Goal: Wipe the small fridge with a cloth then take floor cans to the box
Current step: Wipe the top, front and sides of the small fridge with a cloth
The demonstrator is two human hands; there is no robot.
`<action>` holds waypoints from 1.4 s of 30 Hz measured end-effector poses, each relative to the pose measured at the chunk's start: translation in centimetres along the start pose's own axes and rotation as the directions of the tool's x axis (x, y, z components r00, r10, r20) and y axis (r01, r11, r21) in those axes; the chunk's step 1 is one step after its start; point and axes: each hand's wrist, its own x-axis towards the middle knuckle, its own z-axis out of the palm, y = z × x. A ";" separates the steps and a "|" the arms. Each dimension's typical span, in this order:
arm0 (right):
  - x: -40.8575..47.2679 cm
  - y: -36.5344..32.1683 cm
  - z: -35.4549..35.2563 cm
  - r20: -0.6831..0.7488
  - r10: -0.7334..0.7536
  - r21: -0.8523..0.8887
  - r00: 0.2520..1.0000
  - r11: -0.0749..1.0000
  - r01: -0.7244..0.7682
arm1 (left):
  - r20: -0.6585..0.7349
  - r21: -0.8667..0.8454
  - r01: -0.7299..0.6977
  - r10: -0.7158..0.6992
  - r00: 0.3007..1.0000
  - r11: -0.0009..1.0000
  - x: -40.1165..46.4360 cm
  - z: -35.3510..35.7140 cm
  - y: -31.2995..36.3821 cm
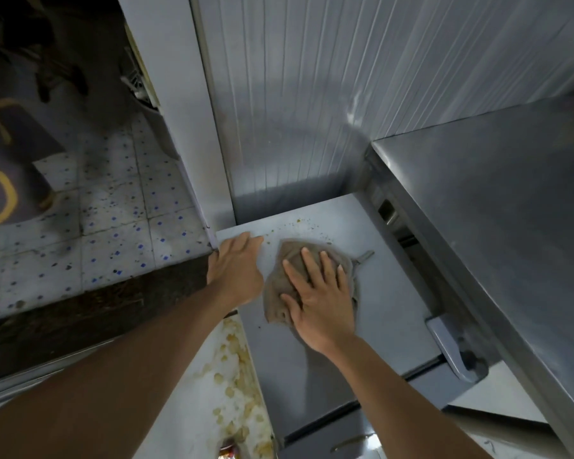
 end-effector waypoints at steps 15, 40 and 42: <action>3.3 2.4 -0.5 -0.037 0.048 -0.068 0.998 0.996 -0.050 | -0.011 0.032 0.039 -0.038 0.999 0.999 1.5 0.2 -0.5; 15.6 11.7 -3.7 -0.065 0.355 0.114 0.933 0.931 -0.347 | -0.069 -0.026 0.010 -0.012 0.998 1.000 2.6 1.6 -2.3; 15.5 11.1 -3.4 -0.084 0.332 0.035 0.940 0.943 -0.330 | -0.064 -0.037 0.007 -0.010 0.998 0.999 2.5 1.6 -2.4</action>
